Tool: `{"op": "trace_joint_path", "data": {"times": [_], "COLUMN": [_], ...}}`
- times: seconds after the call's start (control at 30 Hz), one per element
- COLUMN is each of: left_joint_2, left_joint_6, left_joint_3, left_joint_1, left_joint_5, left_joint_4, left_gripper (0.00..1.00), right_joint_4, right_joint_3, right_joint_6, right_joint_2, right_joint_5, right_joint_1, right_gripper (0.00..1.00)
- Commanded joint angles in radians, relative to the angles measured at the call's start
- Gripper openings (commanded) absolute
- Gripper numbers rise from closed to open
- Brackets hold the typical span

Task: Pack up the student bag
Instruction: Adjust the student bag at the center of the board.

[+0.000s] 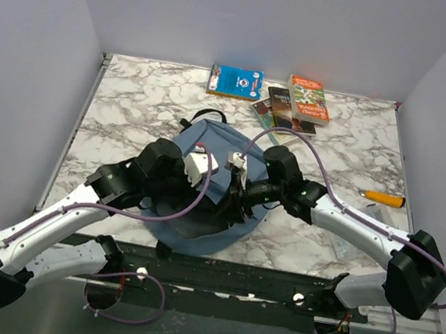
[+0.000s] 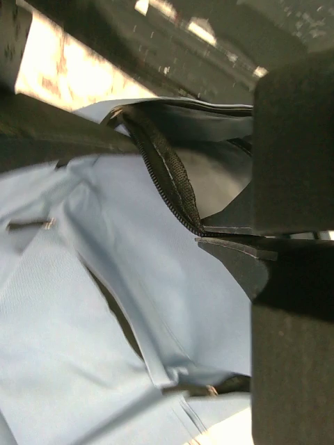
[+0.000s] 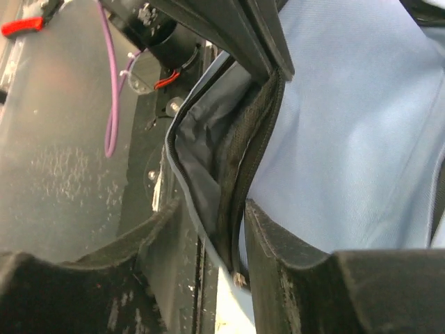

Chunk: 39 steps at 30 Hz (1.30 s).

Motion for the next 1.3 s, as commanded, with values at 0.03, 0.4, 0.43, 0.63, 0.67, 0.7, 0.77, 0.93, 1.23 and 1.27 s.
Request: {"op": "trace_joint_path", "data": {"times": [0.03, 0.4, 0.43, 0.63, 0.67, 0.7, 0.77, 0.93, 1.23, 1.27], "left_joint_2": [-0.066, -0.306, -0.307, -0.312, -0.317, -0.323, -0.321, -0.233, -0.002, 0.02], "left_joint_6": [-0.108, -0.389, -0.414, -0.526, -0.541, -0.554, -0.555, -0.598, -0.556, -0.543], "left_joint_3": [0.042, 0.047, 0.053, 0.083, 0.084, 0.082, 0.074, 0.075, 0.171, 0.178], "left_joint_1": [-0.002, -0.002, -0.002, -0.002, -0.002, -0.001, -0.002, -0.001, 0.017, 0.024], "left_joint_5": [-0.359, -0.713, -0.721, -0.778, -0.785, -0.783, -0.713, -0.451, -0.343, -0.336], "left_joint_4": [-0.046, -0.062, -0.062, -0.064, -0.065, -0.063, -0.045, 0.005, 0.045, 0.057], "left_gripper": [0.0, 0.0, 0.0, 0.0, 0.0, 0.0, 0.0, 0.0, 0.0, 0.0], "right_joint_4": [0.201, 0.005, 0.02, 0.291, 0.343, 0.396, 0.453, 0.244, -0.369, -0.354], "right_joint_3": [-0.078, -0.032, -0.035, -0.055, -0.05, -0.037, 0.027, 0.551, 1.127, 1.037], "right_joint_6": [0.375, 0.872, 0.9, 1.087, 1.113, 1.131, 1.134, 0.945, 0.586, 0.575], "right_joint_2": [-0.074, -0.039, -0.014, 0.183, 0.221, 0.258, 0.344, 0.666, 0.851, 0.798], "right_joint_5": [0.259, 0.857, 0.822, 0.528, 0.497, 0.477, 0.458, 0.428, 0.747, 0.78], "right_joint_1": [-0.002, -0.05, -0.059, -0.069, -0.069, -0.068, -0.069, -0.098, -0.182, -0.186], "right_gripper": [0.5, 0.78, 0.79, 0.78, 0.78, 0.78, 0.78, 0.78, 0.83, 0.83]}}
